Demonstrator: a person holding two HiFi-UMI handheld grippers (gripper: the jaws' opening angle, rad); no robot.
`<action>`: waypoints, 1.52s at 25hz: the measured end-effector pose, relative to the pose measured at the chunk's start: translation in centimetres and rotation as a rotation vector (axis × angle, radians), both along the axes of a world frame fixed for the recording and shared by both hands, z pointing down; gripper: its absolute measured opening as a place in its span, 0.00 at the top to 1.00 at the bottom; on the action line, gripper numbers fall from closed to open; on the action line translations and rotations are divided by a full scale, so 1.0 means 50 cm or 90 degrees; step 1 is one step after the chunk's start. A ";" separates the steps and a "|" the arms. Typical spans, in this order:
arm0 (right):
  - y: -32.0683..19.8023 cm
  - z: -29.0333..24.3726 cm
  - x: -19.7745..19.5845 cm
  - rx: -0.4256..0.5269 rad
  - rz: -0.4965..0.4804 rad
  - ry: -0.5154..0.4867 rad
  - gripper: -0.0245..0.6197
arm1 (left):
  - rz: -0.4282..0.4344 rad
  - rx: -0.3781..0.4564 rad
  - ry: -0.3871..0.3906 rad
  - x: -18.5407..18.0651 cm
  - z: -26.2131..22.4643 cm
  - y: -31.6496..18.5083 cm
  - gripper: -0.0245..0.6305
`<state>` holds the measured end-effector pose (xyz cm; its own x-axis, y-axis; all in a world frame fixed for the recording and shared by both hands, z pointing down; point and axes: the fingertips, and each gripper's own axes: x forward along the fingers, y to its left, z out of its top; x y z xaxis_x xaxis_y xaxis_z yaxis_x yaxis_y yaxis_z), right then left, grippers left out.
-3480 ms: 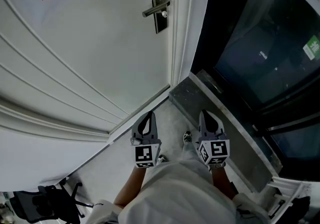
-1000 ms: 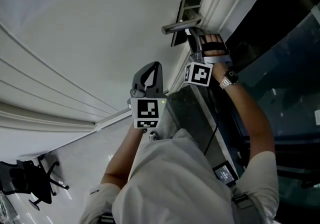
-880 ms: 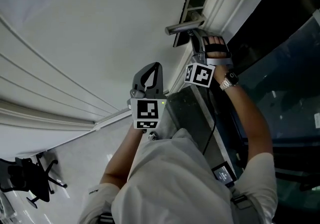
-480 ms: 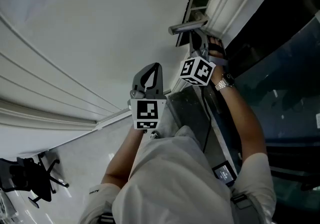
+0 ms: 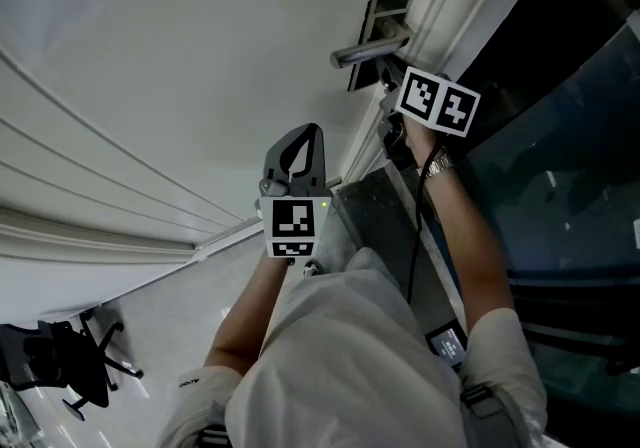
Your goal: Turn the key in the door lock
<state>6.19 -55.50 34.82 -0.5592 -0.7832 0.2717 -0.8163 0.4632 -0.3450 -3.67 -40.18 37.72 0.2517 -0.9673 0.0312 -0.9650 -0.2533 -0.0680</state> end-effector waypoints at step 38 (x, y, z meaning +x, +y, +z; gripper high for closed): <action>0.035 0.023 -0.022 0.541 -0.129 0.933 0.71 | 0.016 0.002 -0.019 0.033 0.002 -0.006 0.95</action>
